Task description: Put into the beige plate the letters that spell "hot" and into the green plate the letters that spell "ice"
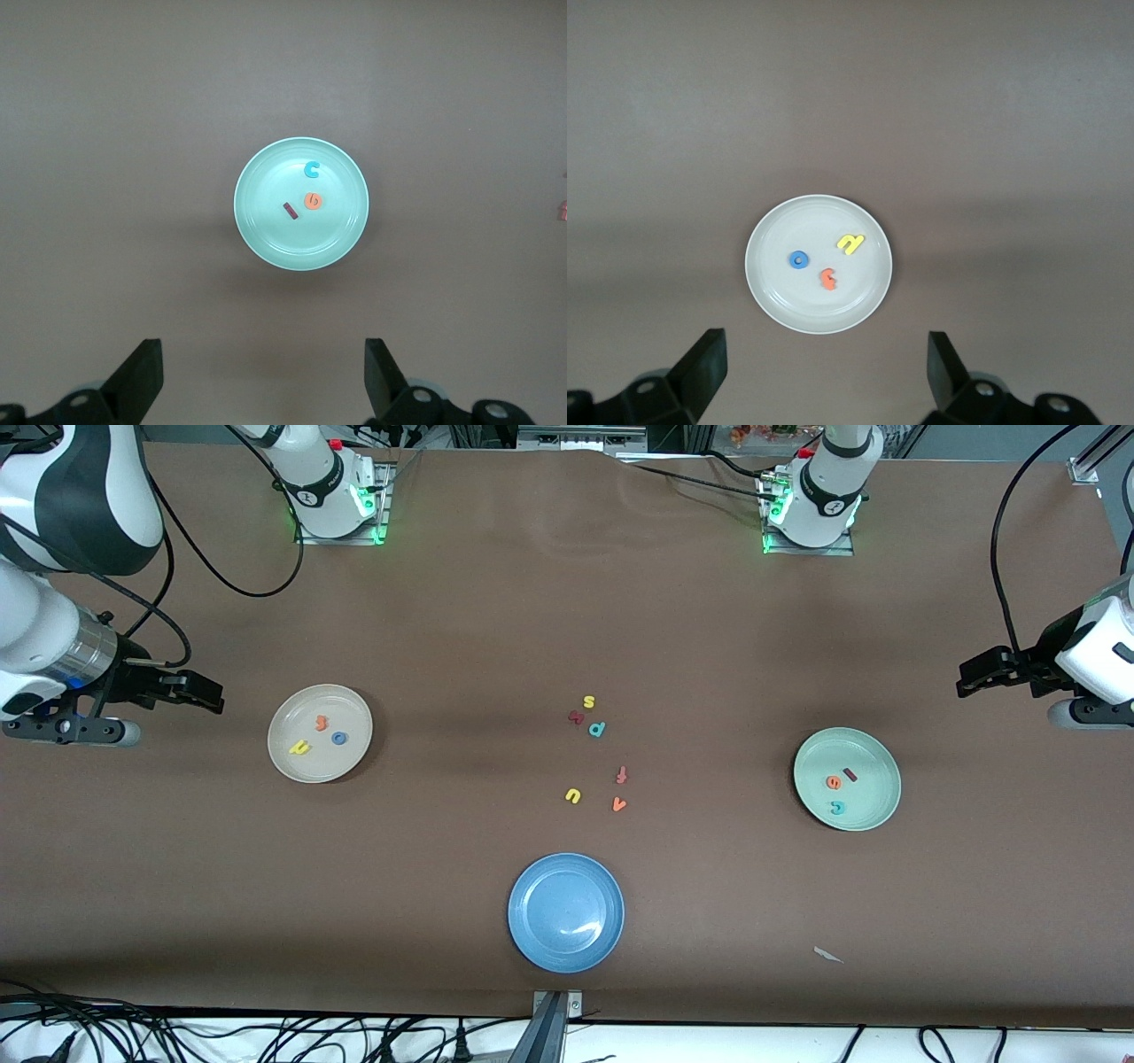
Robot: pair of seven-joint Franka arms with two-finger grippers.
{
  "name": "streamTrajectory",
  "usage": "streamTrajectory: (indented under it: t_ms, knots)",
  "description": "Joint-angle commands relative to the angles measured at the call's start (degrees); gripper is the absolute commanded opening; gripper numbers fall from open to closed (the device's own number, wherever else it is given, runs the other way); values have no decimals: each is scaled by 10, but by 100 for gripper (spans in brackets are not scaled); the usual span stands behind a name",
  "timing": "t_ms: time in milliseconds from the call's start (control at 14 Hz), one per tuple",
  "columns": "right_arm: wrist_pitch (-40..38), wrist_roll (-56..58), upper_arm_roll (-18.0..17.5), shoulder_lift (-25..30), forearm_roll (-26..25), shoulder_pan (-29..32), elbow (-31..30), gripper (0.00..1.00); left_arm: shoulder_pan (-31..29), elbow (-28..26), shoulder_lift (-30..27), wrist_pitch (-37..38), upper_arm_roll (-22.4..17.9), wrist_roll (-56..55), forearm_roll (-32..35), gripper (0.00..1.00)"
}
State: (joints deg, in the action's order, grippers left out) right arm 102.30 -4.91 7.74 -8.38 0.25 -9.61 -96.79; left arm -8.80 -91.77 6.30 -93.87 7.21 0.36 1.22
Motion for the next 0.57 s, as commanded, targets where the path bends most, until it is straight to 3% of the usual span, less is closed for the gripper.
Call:
streamTrajectory:
  t_ms: [0,500]
  knots:
    - [-4,-7,-4,8,1,1,-5,100,-3,8,2,-1,-1,14,-11,100]
    - [-4,-10,-4,4,8,2,4,100,-3,7,3,-2,-1,14,-9,100]
